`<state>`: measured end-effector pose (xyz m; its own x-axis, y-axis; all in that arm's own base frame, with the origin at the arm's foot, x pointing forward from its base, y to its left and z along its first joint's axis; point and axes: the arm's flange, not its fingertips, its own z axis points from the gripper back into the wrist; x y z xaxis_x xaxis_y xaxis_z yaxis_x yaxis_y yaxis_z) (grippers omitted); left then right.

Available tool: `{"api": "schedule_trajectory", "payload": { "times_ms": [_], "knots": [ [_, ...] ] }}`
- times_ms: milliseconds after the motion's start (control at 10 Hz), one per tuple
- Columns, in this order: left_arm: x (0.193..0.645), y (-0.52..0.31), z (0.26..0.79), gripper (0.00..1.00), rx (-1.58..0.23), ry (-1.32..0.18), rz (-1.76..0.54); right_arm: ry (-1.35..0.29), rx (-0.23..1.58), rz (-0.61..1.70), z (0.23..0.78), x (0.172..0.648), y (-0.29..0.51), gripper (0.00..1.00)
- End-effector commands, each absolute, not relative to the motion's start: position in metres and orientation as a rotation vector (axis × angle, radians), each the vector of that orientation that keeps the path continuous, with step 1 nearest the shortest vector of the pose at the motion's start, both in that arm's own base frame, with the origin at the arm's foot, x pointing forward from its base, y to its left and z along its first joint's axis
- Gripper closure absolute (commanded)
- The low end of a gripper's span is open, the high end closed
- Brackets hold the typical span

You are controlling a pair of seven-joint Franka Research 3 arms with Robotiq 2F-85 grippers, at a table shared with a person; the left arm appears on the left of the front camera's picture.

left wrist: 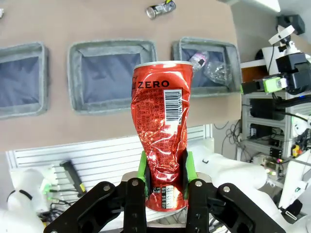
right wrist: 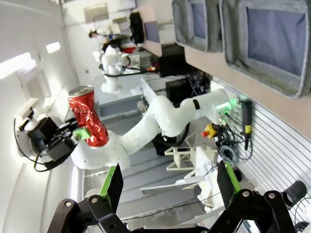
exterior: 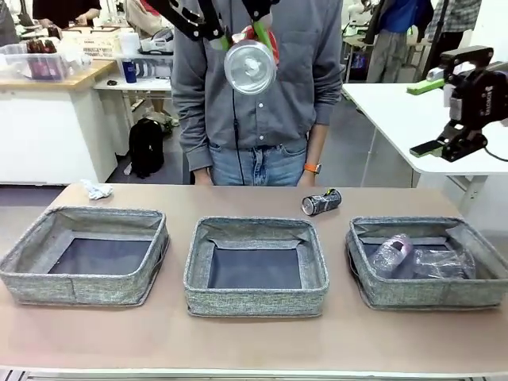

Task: Sort the waste into the appropriate baskets.
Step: Pick up the waste item pointed out by the person, then place the picked waste into the Fabric basket indicated by the person.

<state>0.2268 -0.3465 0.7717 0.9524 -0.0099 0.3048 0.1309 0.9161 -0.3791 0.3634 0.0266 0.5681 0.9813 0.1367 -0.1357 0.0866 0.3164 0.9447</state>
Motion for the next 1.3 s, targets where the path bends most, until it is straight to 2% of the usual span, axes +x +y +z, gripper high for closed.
{"api": "schedule_trajectory", "payload": {
  "times_ms": [0,1200],
  "knots": [
    [0.2223,-0.3417,0.7653,0.71,-0.395,-0.313,-0.085,0.198,1.264,0.03,0.5725,0.3663,0.0244,0.0],
    [0.2223,-0.3417,0.7653,0.71,-0.395,-0.313,-0.085,0.198,1.264,0.03,0.5725,0.3663,0.0244,0.0]
  ]
}}
